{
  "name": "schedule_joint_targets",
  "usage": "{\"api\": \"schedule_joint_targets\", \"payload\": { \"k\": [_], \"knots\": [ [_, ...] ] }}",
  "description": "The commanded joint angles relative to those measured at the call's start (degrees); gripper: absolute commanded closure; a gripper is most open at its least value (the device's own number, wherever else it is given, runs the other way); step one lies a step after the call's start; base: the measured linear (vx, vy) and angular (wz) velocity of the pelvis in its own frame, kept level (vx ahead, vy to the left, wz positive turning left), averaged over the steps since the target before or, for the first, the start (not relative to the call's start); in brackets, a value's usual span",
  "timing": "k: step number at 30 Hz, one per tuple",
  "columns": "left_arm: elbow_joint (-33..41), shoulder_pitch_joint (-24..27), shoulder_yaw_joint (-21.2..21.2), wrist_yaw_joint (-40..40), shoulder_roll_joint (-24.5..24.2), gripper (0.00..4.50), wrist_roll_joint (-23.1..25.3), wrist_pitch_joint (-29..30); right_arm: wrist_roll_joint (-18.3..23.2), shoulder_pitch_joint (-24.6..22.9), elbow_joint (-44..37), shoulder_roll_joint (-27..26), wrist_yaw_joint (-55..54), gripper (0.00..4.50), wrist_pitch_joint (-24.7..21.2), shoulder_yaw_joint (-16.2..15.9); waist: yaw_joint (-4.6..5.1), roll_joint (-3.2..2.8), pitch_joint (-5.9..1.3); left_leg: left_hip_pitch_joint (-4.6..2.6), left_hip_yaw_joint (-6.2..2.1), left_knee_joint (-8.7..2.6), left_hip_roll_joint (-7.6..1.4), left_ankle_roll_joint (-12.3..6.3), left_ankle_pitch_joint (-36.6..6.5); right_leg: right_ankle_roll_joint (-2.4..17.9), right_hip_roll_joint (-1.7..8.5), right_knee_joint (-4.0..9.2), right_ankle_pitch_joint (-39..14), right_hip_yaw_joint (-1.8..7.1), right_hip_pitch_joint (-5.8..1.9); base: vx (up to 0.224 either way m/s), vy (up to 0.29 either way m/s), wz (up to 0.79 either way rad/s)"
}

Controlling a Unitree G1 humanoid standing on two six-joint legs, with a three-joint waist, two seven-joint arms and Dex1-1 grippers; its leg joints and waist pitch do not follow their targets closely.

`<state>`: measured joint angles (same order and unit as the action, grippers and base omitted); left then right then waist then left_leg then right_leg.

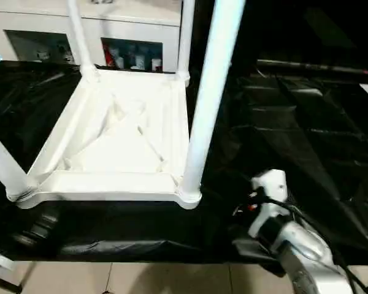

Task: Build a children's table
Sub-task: Rotate leg to tighten, then flip table

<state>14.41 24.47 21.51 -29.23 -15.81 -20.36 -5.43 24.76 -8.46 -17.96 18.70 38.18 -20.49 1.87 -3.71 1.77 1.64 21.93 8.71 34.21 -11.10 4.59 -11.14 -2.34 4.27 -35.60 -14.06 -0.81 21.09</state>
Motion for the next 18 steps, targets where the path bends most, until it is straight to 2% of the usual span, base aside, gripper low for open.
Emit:
{"api": "schedule_joint_targets", "payload": {
  "k": [1,4,6,8,10,12,14,16,17,18],
  "knots": [
    [-0.8,1.1,1.4,0.6,-0.1,0.01,-1.5,-0.1,1.0,-0.9,-1.5,0.3,1.8,0.00,0.2,-1.3,-0.36,-0.80,-1.47,-1.00,-0.22,-5.14,-1.63,-0.61,-15.9,6.2,1.97,4.52,-4.0,1.26,-0.82,0.000,0.000,0.00],
    [-0.7,1.4,3.2,0.6,0.9,0.01,-3.4,0.5,1.9,-1.5,-2.0,0.9,3.7,0.00,-0.2,-2.0,-0.48,-0.74,-1.56,-1.05,-0.31,-5.35,-1.81,0.04,-17.2,6.5,2.03,4.59,-3.8,1.28,-0.90,0.000,0.000,0.00],
    [-1.6,0.2,4.3,2.2,0.9,0.01,-3.1,0.5,0.3,-1.1,-0.8,0.7,2.5,0.00,1.3,-1.8,-0.62,-0.87,-1.51,-1.14,-0.31,-5.37,-1.81,0.13,-17.7,6.3,2.01,4.66,-3.8,1.33,-0.78,0.000,0.000,0.00],
    [-2.3,-1.9,4.7,3.9,0.0,0.01,-2.1,0.6,-2.5,0.4,1.3,-0.3,-0.2,0.00,4.5,-1.2,-0.81,-0.62,-1.40,-1.37,-0.20,-5.44,-1.70,1.03,-19.6,5.7,2.09,4.99,-7.2,1.36,-0.51,0.000,0.000,0.00],
    [-1.8,-4.6,4.3,5.2,-1.2,0.01,-1.8,1.9,-3.9,2.3,3.1,-2.2,-3.5,0.00,7.7,0.3,-1.14,-0.70,-1.46,-1.58,-0.28,-5.58,-1.71,2.15,-21.1,5.4,2.22,5.13,-10.4,1.42,-0.19,0.000,0.000,0.00],
    [-1.4,-6.4,3.5,5.7,-2.2,0.01,-1.6,3.8,-4.2,3.2,3.6,-2.9,-4.5,0.00,8.5,0.7,-1.23,-0.91,-1.31,-1.83,-0.32,-5.71,-1.66,2.80,-23.1,5.3,2.12,5.26,-12.6,1.46,0.08,-0.025,-0.001,0.00],
    [-1.4,-8.1,2.9,6.0,-2.8,0.01,-1.4,5.4,-4.3,3.4,3.8,-2.9,-4.2,0.00,8.3,0.4,-1.18,-0.95,-1.00,-1.75,-0.46,-5.98,-1.59,3.07,-24.9,5.1,2.13,5.41,-14.7,1.49,-0.04,-0.025,-0.001,0.00],
    [-1.9,-9.2,2.5,6.2,-3.3,0.01,-0.6,6.0,-4.4,3.6,4.1,-3.0,-4.0,0.00,8.0,-0.2,-1.21,-1.03,-1.41,-1.78,-0.57,-5.88,-1.60,3.09,-23.8,5.1,2.18,5.24,-13.2,1.55,-0.24,0.000,0.000,0.00],
    [-2.2,-9.8,2.2,6.0,-3.5,0.01,-0.8,6.5,-4.5,3.8,4.3,-3.3,-4.1,0.00,8.0,-0.7,-1.25,-1.34,-1.47,-1.70,-0.59,-5.87,-1.58,3.13,-23.1,5.3,2.18,5.14,-12.0,1.54,-0.30,0.000,0.000,0.00],
    [-2.4,-10.1,2.1,5.9,-3.6,0.01,-0.9,6.8,-4.5,3.9,4.4,-3.4,-4.1,0.00,8.1,-0.9,-1.15,-1.18,-1.47,-1.64,-0.50,-5.86,-1.56,3.12,-22.8,5.4,2.10,5.14,-11.1,1.51,-0.32,0.000,0.000,0.00]
  ]
}}
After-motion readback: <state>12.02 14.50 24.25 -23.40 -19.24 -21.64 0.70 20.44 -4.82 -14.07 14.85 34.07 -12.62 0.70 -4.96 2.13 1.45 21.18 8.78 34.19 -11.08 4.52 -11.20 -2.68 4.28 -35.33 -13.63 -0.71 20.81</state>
